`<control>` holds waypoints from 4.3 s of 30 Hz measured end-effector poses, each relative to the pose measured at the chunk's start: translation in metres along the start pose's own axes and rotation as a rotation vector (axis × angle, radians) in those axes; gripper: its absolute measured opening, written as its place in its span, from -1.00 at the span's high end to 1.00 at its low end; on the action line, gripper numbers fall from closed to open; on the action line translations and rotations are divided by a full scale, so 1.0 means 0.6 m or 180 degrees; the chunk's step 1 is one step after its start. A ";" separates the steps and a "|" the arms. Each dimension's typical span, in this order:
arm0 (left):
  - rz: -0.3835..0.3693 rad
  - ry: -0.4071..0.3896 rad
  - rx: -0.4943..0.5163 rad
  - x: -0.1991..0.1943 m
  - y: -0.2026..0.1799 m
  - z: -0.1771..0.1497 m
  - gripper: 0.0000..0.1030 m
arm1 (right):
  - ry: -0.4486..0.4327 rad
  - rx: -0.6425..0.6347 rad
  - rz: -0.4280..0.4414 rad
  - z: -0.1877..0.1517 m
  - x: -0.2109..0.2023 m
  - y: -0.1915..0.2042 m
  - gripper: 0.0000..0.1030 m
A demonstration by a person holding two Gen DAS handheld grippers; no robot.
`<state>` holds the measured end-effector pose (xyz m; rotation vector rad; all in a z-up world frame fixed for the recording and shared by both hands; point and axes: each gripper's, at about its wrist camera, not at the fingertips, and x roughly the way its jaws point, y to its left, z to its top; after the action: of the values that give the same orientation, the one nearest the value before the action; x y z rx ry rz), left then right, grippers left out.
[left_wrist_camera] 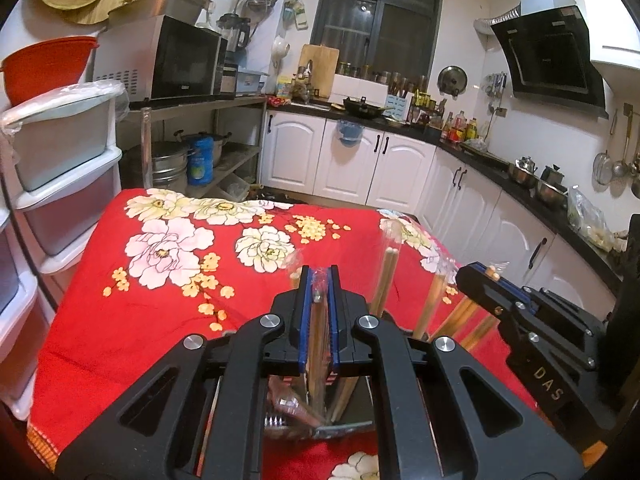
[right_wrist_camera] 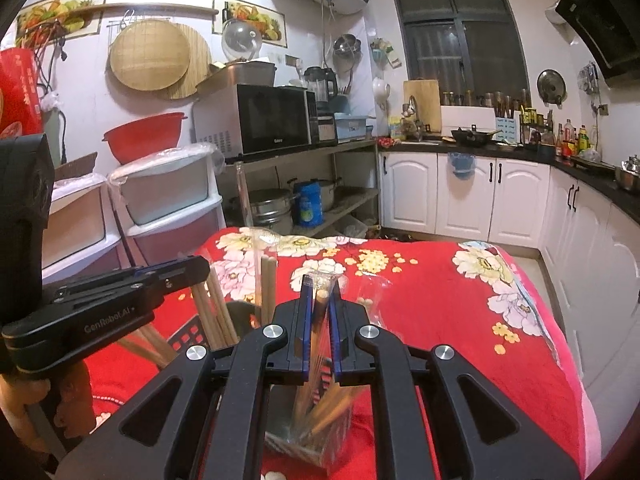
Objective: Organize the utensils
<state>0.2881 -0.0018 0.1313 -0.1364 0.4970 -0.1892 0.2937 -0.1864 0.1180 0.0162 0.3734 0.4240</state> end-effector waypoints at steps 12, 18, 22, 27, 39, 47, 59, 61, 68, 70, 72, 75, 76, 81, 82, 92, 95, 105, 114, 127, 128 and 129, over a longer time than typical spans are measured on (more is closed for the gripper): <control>0.0001 0.0072 0.0070 -0.042 -0.006 -0.012 0.75 | 0.0166 0.0025 -0.0036 -0.009 -0.029 0.003 0.64; 0.0009 0.0087 0.0087 -0.060 -0.008 -0.020 0.54 | 0.0154 0.0024 -0.0044 -0.015 -0.047 0.004 0.41; 0.0013 0.0081 0.0108 -0.077 -0.011 -0.029 0.37 | 0.0160 0.0012 -0.0042 -0.021 -0.066 0.007 0.33; -0.0009 0.0096 0.0122 -0.098 -0.012 -0.044 0.18 | 0.0167 0.0007 -0.0054 -0.026 -0.089 0.008 0.18; -0.0001 0.0083 0.0070 -0.148 -0.006 -0.092 -0.38 | 0.0130 -0.0074 -0.0054 -0.059 -0.157 0.030 -0.33; 0.0034 0.0101 0.0005 -0.169 0.007 -0.137 -0.73 | 0.0194 -0.0102 -0.0068 -0.110 -0.179 0.042 -0.58; 0.0117 0.0204 -0.0054 -0.162 0.015 -0.204 -0.77 | 0.0370 -0.0044 -0.0058 -0.183 -0.163 0.054 -0.68; 0.0137 0.0197 -0.0068 -0.159 0.016 -0.213 -0.77 | 0.0357 -0.0044 -0.0070 -0.191 -0.161 0.055 -0.72; 0.0214 0.0138 -0.0076 -0.150 0.017 -0.238 -0.78 | 0.0327 -0.0044 -0.0085 -0.217 -0.154 0.057 -0.74; 0.0236 0.0106 -0.0076 -0.149 0.018 -0.244 -0.78 | 0.0320 -0.0050 -0.0099 -0.225 -0.151 0.057 -0.74; 0.0260 0.0083 -0.0072 -0.147 0.019 -0.252 -0.78 | 0.0302 -0.0065 -0.0107 -0.231 -0.149 0.056 -0.74; 0.0272 0.0067 -0.0065 -0.141 0.020 -0.262 -0.78 | 0.0243 -0.0096 -0.0129 -0.240 -0.146 0.056 -0.75; 0.0279 0.0054 -0.0059 -0.140 0.019 -0.264 -0.78 | 0.0203 -0.0110 -0.0154 -0.244 -0.146 0.056 -0.77; 0.0328 -0.0125 -0.0018 -0.140 0.019 -0.277 -0.78 | -0.0005 -0.0101 -0.0232 -0.254 -0.147 0.051 -0.86; 0.0324 -0.0145 -0.0002 -0.140 0.018 -0.279 -0.78 | -0.0048 -0.0083 -0.0247 -0.257 -0.147 0.049 -0.87; 0.0298 -0.0178 0.0006 -0.127 0.021 -0.289 -0.78 | -0.0145 -0.0014 -0.0356 -0.265 -0.143 0.038 -0.87; 0.0326 -0.0133 -0.0008 -0.122 0.023 -0.290 -0.78 | -0.0135 -0.0006 -0.0360 -0.266 -0.142 0.037 -0.87; 0.0344 -0.0122 -0.0046 -0.118 0.028 -0.292 -0.78 | -0.0117 -0.0009 -0.0356 -0.269 -0.140 0.037 -0.87; 0.0363 -0.0108 -0.0071 -0.120 0.030 -0.294 -0.78 | -0.0110 -0.0010 -0.0356 -0.271 -0.138 0.038 -0.87; 0.0393 -0.0124 -0.0079 -0.122 0.032 -0.294 -0.78 | -0.0105 -0.0016 -0.0352 -0.271 -0.138 0.038 -0.87; 0.0397 -0.0128 -0.0079 -0.123 0.032 -0.294 -0.78 | -0.0106 -0.0017 -0.0356 -0.272 -0.138 0.038 -0.87; 0.0400 -0.0133 -0.0079 -0.124 0.033 -0.295 -0.78 | -0.0107 -0.0016 -0.0355 -0.272 -0.138 0.038 -0.87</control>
<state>0.1412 0.0182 0.0082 -0.1326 0.4649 -0.0571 0.1566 -0.2092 -0.0032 -0.0024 0.3382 0.3141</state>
